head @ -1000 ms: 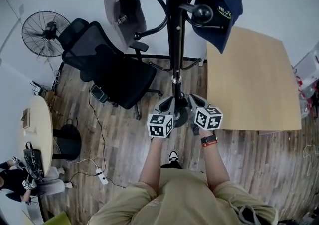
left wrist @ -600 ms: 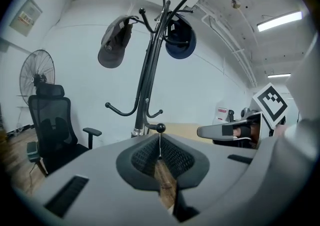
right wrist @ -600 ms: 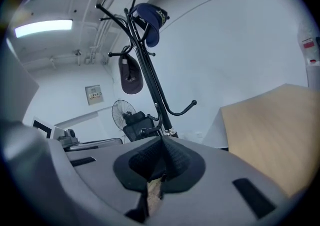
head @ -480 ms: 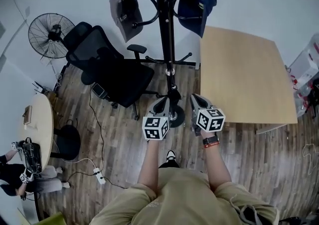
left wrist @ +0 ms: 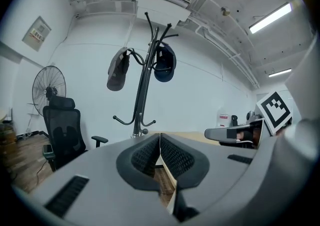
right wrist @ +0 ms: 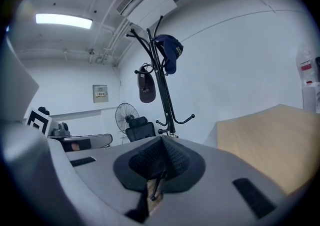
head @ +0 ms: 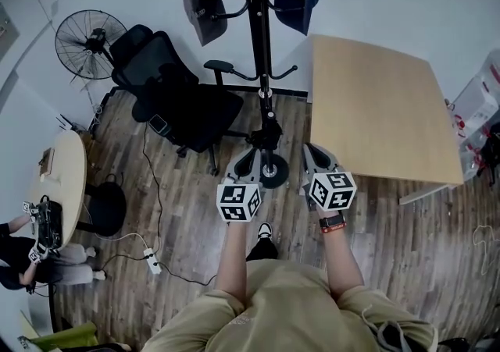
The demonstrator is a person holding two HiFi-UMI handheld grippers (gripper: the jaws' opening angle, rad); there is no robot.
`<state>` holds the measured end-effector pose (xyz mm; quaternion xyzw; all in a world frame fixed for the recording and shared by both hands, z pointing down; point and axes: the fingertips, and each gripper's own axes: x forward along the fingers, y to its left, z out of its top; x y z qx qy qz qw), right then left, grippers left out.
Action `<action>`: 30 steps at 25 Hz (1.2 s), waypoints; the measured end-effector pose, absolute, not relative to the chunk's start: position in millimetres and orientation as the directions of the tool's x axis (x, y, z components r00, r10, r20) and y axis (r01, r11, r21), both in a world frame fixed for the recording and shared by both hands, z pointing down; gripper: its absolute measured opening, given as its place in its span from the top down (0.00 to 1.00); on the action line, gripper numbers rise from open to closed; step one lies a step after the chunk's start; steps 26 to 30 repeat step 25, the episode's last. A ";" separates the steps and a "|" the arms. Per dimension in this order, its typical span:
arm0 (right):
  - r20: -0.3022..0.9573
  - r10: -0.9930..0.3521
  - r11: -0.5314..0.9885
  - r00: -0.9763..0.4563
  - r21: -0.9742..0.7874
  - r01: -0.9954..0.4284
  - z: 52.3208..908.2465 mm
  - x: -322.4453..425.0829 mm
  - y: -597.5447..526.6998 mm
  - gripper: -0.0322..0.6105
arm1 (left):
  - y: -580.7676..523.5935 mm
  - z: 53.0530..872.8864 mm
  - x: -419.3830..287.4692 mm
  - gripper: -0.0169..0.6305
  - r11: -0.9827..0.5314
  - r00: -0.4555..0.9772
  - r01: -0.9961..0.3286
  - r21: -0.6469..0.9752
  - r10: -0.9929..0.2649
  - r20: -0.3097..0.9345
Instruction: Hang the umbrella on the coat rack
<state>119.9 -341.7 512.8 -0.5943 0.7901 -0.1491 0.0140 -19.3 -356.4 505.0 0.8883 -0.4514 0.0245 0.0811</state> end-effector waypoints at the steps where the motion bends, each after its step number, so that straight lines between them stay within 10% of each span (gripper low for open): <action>1: 0.148 -0.945 0.250 -0.291 -0.245 -0.937 509.9 119.7 -332.4 0.93 | -347.9 501.7 -20.2 0.94 -0.576 0.587 -0.809 0.118 -0.803 0.108; 30: 0.187 -0.921 0.296 -0.343 -0.238 -0.925 527.1 93.2 -326.6 0.93 | -357.9 520.3 -36.4 0.94 -0.522 0.539 -0.840 0.147 -0.832 0.132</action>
